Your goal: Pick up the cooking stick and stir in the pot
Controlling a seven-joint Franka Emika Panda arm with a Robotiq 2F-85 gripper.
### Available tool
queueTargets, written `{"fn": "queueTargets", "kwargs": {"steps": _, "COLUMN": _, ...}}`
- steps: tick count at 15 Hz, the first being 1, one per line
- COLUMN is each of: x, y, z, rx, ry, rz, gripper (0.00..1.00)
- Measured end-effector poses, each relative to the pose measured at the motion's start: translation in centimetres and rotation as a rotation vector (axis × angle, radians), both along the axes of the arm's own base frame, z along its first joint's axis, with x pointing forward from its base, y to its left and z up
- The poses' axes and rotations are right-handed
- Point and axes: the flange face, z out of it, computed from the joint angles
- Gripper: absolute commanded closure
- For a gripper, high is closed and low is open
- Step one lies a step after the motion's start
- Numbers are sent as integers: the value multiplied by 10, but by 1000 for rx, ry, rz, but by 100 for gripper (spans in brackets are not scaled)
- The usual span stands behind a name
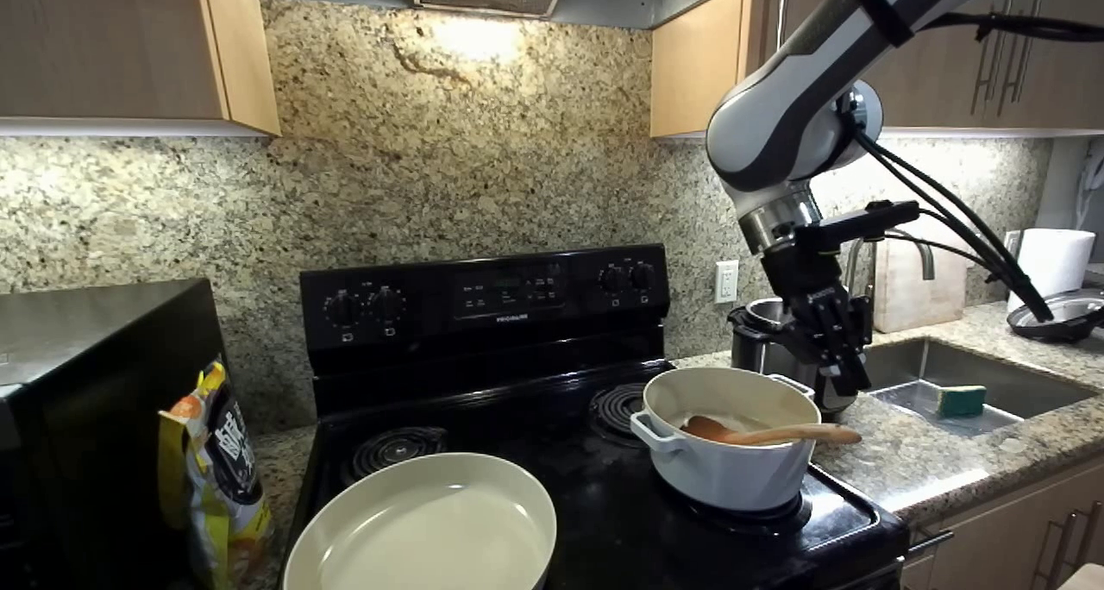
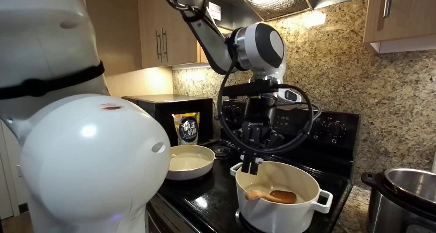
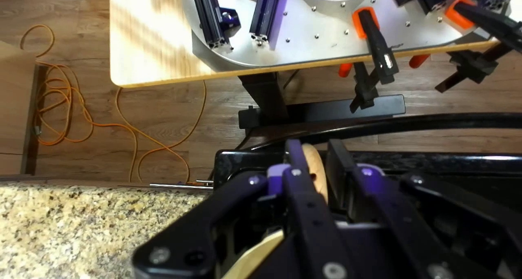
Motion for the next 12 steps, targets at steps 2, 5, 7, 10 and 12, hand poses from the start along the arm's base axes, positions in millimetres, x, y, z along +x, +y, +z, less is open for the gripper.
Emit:
{"fn": "queueTargets", "kwargs": {"steps": 2, "x": -9, "y": 14, "z": 7, "rx": -4, "ry": 21, "rz": 36, "gripper": 93}}
{"fn": "queueTargets", "kwargs": {"steps": 5, "x": -18, "y": 28, "z": 15, "rx": -12, "ry": 28, "rz": 74, "gripper": 93}}
{"fn": "queueTargets", "kwargs": {"steps": 7, "x": -19, "y": 33, "z": 19, "rx": -15, "ry": 28, "rz": 87, "gripper": 93}}
{"fn": "queueTargets", "kwargs": {"steps": 10, "x": -19, "y": 35, "z": 20, "rx": -6, "ry": 24, "rz": 88, "gripper": 49}}
{"fn": "queueTargets", "kwargs": {"steps": 12, "x": -19, "y": 34, "z": 20, "rx": 3, "ry": 18, "rz": 84, "gripper": 43}}
